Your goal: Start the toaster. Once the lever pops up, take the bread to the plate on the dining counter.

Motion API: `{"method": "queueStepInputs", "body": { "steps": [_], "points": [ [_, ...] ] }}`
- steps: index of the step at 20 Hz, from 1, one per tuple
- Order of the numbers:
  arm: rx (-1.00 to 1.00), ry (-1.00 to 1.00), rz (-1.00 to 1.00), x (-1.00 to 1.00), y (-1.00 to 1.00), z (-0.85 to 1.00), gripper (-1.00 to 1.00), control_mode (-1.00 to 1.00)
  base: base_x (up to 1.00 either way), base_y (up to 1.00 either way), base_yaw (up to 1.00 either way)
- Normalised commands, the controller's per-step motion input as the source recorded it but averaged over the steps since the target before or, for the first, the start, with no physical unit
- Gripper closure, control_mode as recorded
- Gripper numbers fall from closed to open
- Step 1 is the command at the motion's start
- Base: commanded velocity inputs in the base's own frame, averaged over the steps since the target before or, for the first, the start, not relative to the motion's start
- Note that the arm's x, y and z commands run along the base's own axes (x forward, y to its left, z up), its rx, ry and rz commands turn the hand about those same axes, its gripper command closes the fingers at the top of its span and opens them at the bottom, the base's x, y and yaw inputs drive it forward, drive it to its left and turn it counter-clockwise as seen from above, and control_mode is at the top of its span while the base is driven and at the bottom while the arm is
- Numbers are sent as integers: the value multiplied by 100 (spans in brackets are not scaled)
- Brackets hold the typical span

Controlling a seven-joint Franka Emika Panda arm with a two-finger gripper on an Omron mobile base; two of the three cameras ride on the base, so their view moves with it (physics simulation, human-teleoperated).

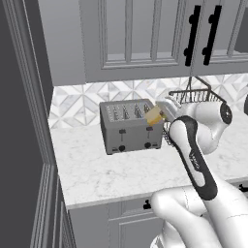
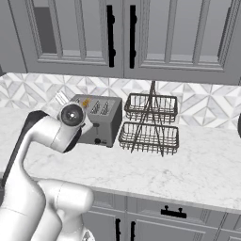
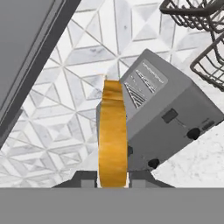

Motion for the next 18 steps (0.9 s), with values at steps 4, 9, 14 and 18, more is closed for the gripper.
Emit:
{"method": "queueStepInputs", "body": {
  "steps": [4,9,14,18],
  "points": [
    [-9,1,0,-100,0,-2,100,-100,0,0,0],
    [-12,0,0,-100,-4,-12,100,-100,0,0,0],
    [-9,9,0,-91,-6,0,100,-100,0,0,0],
    [-13,4,0,-44,0,-3,100,-100,0,0,0]
  ]
}}
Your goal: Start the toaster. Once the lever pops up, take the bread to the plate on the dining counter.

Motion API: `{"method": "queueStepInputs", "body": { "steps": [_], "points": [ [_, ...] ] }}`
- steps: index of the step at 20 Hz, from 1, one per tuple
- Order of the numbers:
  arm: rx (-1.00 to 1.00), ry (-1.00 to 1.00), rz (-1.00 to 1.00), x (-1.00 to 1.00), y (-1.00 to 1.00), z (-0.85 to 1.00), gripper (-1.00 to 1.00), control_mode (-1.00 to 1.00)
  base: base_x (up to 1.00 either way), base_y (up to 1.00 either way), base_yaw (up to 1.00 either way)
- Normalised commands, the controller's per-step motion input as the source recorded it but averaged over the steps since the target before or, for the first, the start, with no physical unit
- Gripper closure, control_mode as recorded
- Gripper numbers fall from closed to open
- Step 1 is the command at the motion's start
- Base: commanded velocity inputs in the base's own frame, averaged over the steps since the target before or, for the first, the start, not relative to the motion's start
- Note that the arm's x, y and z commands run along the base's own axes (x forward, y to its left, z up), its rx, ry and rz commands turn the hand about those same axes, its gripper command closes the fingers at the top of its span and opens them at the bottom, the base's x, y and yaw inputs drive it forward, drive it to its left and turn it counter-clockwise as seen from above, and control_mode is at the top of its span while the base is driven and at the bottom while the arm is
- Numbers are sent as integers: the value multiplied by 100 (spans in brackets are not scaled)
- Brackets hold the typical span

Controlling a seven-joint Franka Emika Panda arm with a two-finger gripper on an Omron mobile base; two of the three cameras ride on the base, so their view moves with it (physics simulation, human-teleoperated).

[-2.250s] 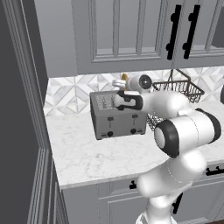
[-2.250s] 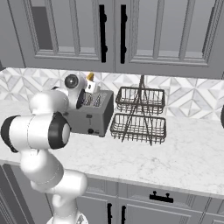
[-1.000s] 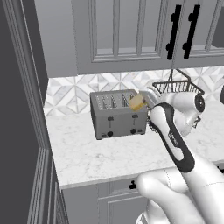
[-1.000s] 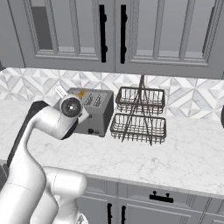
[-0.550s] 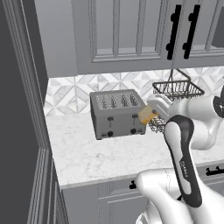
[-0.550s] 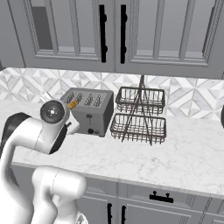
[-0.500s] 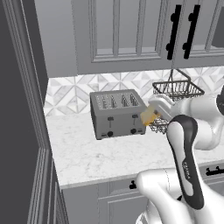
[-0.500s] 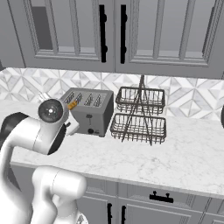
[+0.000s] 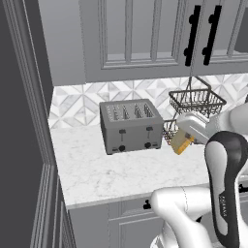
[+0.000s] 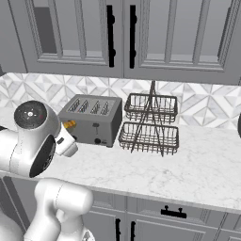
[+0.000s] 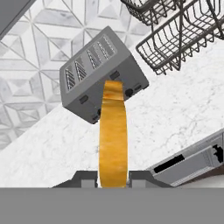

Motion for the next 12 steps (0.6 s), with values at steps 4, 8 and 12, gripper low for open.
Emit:
{"method": "queueStepInputs", "body": {
  "steps": [4,8,12],
  "points": [
    [-8,-5,0,-2,0,-8,100,-100,0,0,0],
    [-4,-11,0,0,0,-16,100,-100,0,0,0],
    [-3,-12,-1,0,0,-9,100,-100,0,0,0]
  ]
}}
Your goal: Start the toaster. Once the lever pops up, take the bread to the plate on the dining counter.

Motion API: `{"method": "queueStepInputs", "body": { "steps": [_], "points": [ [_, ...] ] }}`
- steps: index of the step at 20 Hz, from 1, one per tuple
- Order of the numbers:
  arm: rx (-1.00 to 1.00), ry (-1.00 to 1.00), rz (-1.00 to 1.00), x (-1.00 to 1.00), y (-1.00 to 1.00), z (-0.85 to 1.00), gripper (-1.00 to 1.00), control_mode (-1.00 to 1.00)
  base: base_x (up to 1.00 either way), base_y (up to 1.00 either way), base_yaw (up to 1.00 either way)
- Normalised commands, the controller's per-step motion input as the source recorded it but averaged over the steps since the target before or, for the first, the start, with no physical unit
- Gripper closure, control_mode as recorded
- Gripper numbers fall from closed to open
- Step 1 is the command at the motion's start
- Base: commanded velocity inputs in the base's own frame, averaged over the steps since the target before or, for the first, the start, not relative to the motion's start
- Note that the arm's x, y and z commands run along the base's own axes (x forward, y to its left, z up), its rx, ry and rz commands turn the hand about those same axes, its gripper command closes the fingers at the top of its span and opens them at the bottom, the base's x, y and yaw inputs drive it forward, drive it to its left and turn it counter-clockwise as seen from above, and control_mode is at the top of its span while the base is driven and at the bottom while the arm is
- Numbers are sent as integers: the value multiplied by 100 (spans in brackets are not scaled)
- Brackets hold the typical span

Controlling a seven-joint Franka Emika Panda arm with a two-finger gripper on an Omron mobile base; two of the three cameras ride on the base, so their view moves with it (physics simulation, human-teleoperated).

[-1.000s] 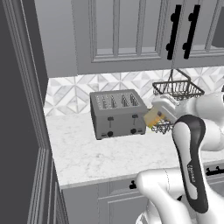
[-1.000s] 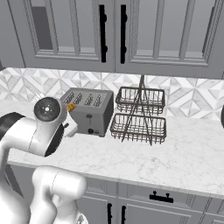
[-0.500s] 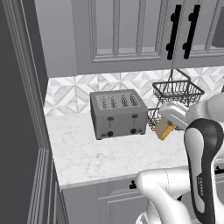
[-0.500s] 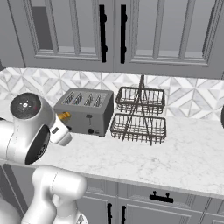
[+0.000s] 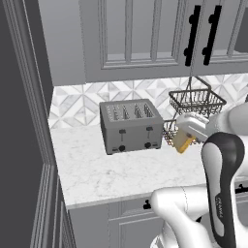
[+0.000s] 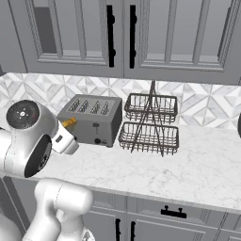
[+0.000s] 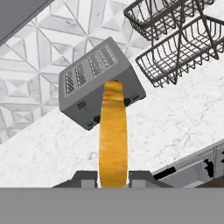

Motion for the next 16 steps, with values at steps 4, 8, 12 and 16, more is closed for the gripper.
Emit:
{"method": "queueStepInputs", "body": {
  "steps": [4,8,12,16],
  "points": [
    [0,0,0,0,0,0,100,100,-16,0,-25],
    [0,0,0,0,0,0,100,100,-35,0,-56],
    [0,0,0,0,0,0,100,100,-35,-4,-70],
    [0,0,0,0,0,0,100,100,-17,-10,-77]
  ]
}}
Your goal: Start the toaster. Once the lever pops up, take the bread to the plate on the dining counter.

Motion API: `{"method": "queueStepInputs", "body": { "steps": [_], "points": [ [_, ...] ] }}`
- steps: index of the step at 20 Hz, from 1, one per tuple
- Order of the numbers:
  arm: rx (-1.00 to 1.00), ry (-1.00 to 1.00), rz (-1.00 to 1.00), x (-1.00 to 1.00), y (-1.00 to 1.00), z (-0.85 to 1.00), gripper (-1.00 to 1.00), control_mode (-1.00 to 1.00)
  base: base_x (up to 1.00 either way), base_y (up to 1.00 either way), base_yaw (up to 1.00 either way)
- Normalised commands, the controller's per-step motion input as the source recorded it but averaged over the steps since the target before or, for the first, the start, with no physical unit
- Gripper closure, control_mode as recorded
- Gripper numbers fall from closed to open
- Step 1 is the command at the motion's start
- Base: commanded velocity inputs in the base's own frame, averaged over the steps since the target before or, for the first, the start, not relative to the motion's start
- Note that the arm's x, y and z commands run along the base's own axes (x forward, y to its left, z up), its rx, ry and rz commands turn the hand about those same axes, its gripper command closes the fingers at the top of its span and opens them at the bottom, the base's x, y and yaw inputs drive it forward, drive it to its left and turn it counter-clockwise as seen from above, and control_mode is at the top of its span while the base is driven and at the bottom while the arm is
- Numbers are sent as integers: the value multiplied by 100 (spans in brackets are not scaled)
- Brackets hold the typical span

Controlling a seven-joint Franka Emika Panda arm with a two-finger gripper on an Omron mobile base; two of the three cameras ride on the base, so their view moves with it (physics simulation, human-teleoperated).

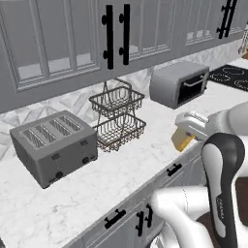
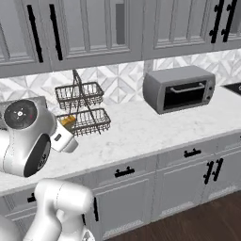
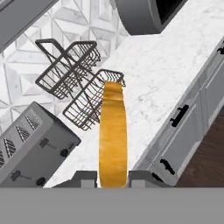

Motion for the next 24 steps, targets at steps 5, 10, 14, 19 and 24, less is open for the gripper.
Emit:
{"method": "queueStepInputs", "body": {
  "steps": [5,10,14,19,24],
  "points": [
    [0,0,0,0,0,0,100,100,-1,-18,-75],
    [0,0,0,0,0,0,100,100,4,-40,-68],
    [0,0,0,0,0,0,100,100,20,-53,-63],
    [0,0,0,0,0,0,100,100,38,-61,-62],
    [0,0,0,0,0,0,100,100,52,-59,-59]
  ]
}}
